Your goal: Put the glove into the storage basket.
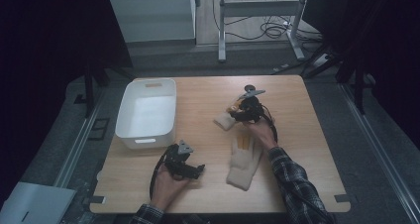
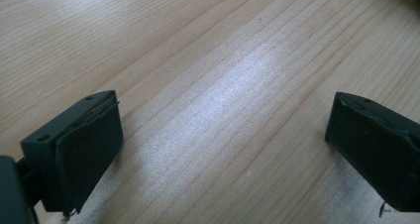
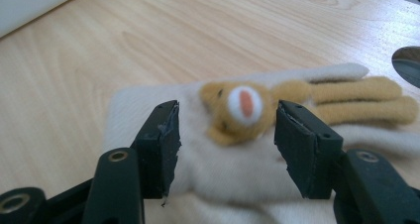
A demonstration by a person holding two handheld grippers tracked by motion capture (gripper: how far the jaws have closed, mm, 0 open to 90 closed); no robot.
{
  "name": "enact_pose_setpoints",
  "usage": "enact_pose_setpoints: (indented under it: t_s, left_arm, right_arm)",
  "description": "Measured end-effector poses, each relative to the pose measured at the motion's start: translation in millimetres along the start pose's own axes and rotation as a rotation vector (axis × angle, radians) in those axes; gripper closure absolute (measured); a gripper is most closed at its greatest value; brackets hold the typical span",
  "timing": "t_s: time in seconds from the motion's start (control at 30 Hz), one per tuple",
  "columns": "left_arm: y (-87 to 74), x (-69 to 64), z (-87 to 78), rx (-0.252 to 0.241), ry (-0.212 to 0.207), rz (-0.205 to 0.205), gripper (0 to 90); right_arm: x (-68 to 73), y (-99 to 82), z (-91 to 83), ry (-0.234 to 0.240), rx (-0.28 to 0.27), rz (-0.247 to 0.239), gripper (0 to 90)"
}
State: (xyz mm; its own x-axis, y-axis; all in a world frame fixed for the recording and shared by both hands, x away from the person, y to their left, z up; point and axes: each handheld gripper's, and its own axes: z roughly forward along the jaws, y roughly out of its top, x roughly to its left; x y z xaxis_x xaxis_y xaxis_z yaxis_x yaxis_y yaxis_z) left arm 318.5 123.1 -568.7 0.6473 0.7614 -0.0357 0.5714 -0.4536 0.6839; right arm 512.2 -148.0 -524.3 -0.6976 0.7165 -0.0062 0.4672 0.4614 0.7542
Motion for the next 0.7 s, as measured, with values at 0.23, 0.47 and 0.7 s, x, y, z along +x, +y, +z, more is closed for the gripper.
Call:
enact_pose_setpoints:
  t_s: [0.23, 0.47, 0.7]
  left_arm:
    - [0.0, -0.2, 0.1, -0.002, -0.001, -0.002, 1.2]
    - [0.0, -0.2, 0.1, -0.002, -0.001, -0.002, 1.2]
    - [0.0, -0.2, 0.1, -0.002, -0.001, -0.002, 1.2]
  right_arm:
    - [-5.5, 5.8, 22.9, -0.004, -0.002, 0.028, 42.6]
    - [-2.2, 6.4, 39.1, -0.068, 0.035, -0.024, 54.2]
    - [0.9, 5.2, 35.1, -0.095, 0.047, -0.064, 62.8]
